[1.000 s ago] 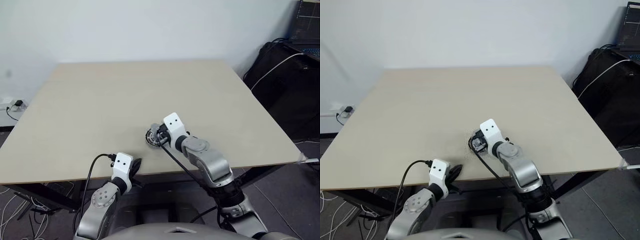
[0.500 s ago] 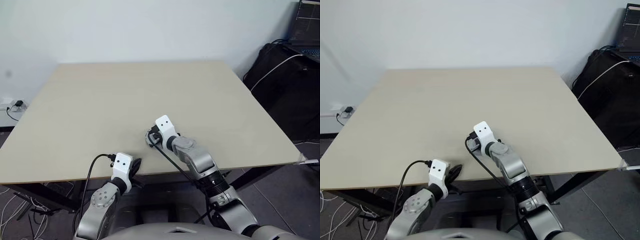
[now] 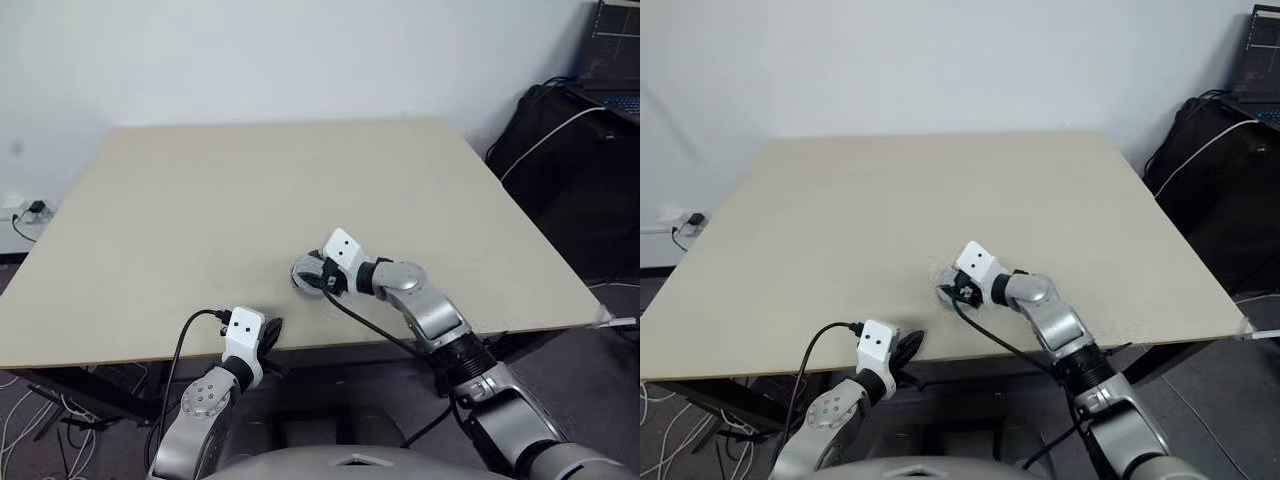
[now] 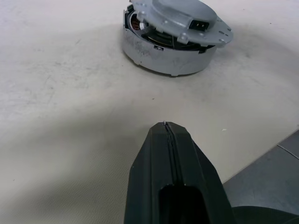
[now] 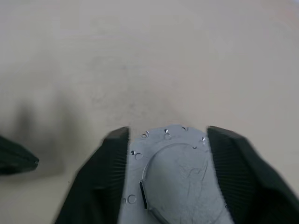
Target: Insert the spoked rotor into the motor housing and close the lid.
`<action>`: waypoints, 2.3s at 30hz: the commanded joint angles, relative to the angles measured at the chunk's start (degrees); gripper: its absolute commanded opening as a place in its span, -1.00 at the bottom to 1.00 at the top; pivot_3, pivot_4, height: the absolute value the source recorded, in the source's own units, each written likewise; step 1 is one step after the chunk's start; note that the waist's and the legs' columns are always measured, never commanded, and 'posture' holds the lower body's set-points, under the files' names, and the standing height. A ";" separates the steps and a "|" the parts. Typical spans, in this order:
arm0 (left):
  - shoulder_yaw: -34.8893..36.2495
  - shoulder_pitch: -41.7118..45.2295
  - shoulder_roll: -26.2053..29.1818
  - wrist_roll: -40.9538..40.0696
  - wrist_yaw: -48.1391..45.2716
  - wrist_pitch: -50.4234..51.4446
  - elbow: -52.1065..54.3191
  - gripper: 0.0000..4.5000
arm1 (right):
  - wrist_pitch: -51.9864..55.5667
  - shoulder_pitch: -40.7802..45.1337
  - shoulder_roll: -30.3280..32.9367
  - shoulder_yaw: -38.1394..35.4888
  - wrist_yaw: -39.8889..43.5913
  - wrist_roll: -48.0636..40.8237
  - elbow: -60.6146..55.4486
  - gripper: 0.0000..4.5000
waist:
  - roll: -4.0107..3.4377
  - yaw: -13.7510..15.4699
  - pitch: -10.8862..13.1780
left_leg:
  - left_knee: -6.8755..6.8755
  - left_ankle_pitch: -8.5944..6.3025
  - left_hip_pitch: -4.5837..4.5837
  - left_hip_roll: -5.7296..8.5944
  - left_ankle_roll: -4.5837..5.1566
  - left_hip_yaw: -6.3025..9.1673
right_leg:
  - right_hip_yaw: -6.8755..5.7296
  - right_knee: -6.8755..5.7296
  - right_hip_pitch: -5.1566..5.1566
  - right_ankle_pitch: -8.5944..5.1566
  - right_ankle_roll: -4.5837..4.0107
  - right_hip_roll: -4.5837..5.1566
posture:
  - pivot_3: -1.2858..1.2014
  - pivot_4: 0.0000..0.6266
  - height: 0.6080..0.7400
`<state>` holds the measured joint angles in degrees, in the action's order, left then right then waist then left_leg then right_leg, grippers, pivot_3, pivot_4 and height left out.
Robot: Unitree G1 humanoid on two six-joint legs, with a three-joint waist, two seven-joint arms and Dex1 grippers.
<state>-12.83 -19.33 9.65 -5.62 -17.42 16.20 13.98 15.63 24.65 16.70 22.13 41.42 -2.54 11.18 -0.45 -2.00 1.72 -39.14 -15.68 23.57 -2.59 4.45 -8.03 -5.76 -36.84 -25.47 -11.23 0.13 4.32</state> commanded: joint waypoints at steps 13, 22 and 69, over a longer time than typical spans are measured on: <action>0.24 0.42 -0.39 0.00 1.02 -0.72 2.86 -1.00 | -8.27 7.23 -2.04 -2.37 4.85 2.00 16.50 0.99 | 0.01 0.23 0.00 | -0.03 0.01 -0.01 0.00 0.00 -0.05 | 0.03 -0.05 0.02 0.01 0.00 0.00 | 0.03 -1.00 1.00; 0.32 0.03 -0.43 0.02 1.42 -0.89 3.15 -1.00 | -8.14 10.29 -3.19 -4.26 5.59 1.63 23.31 0.99 | 0.00 0.67 -0.01 | -0.06 0.01 -0.01 0.01 0.00 -0.06 | 0.03 -0.06 0.04 0.02 0.00 0.01 | 0.03 -1.00 1.00; 0.64 -0.77 -0.71 -0.13 2.11 -0.83 3.68 -1.00 | -7.32 8.16 -6.08 -12.26 5.68 -1.93 25.22 0.46 | -0.11 0.52 -0.12 | -0.10 0.03 -0.04 0.01 0.00 -0.09 | 0.08 -0.11 0.07 0.05 0.02 -0.01 | 0.03 -1.00 1.00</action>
<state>-11.88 -20.52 9.15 -5.58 -15.11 16.10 14.62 9.01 32.28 10.68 11.83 47.74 -3.18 39.47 -0.57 -1.48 1.60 -39.24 -15.66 23.54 -2.58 4.45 -8.12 -5.69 -36.96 -25.40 -11.18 0.15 4.31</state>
